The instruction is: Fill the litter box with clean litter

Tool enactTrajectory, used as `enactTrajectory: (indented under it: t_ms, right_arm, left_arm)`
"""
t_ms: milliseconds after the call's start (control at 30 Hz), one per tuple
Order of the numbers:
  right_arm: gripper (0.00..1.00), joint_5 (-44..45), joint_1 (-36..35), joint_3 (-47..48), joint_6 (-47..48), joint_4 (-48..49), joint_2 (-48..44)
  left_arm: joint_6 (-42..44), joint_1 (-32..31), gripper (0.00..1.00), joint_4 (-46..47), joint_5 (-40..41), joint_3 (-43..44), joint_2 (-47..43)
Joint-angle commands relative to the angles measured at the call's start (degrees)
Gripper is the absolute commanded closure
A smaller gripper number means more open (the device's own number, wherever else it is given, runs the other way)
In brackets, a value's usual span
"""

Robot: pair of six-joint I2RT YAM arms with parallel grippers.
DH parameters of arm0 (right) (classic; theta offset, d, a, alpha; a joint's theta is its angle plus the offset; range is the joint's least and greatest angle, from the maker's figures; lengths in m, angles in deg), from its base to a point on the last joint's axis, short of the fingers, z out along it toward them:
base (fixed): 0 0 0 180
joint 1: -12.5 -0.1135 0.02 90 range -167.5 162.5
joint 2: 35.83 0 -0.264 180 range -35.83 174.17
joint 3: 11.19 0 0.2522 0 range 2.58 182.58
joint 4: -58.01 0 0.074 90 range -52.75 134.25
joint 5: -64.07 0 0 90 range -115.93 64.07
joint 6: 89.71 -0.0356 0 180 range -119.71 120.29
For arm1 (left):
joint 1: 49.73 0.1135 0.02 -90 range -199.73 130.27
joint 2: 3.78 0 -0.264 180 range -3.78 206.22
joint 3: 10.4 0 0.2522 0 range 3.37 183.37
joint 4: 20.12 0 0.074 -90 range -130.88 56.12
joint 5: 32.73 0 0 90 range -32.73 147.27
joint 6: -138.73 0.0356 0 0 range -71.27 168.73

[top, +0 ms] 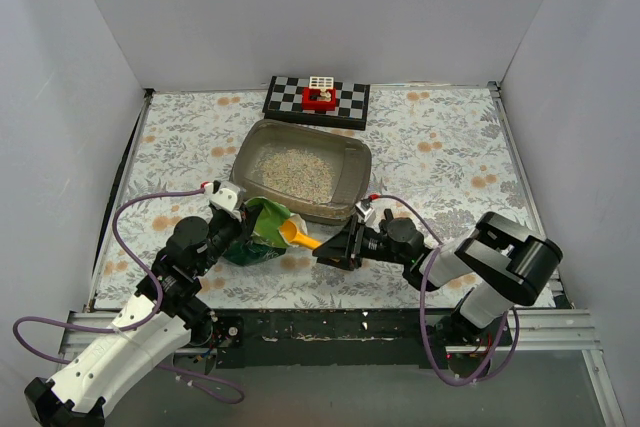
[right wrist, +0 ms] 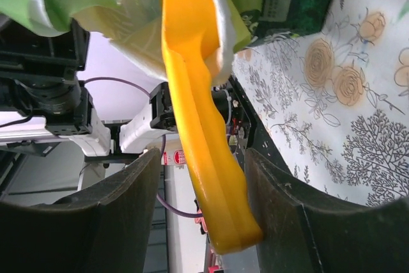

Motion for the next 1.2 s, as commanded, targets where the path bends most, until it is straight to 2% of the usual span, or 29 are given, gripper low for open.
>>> enactTrajectory:
  t_ms: [0,300,467,667,1167]
  right_arm:
    - [0.37,4.44,-2.14,0.2,-3.56,15.41,2.87]
    - [0.37,8.85,-2.67,-0.51,-2.15,18.76,3.67]
    - [0.44,9.81,-2.58,-0.59,-2.24,24.1,6.39]
    - [0.44,11.22,-2.58,-1.12,-1.63,26.67,6.57]
    - [0.41,11.4,-1.27,1.25,3.12,20.87,-0.02]
  left_arm:
    - [-0.27,-0.23,1.0,1.92,-2.08,-0.17,-0.22]
    - [-0.36,-0.14,1.0,2.1,-2.43,-0.17,-0.22]
    - [-0.36,-0.23,1.0,2.1,-2.43,-0.17,-0.22]
    - [-0.36,-0.23,1.0,2.1,-2.52,-0.34,-0.14]
    - [-0.36,-0.14,1.0,2.19,-2.69,-0.34,0.04]
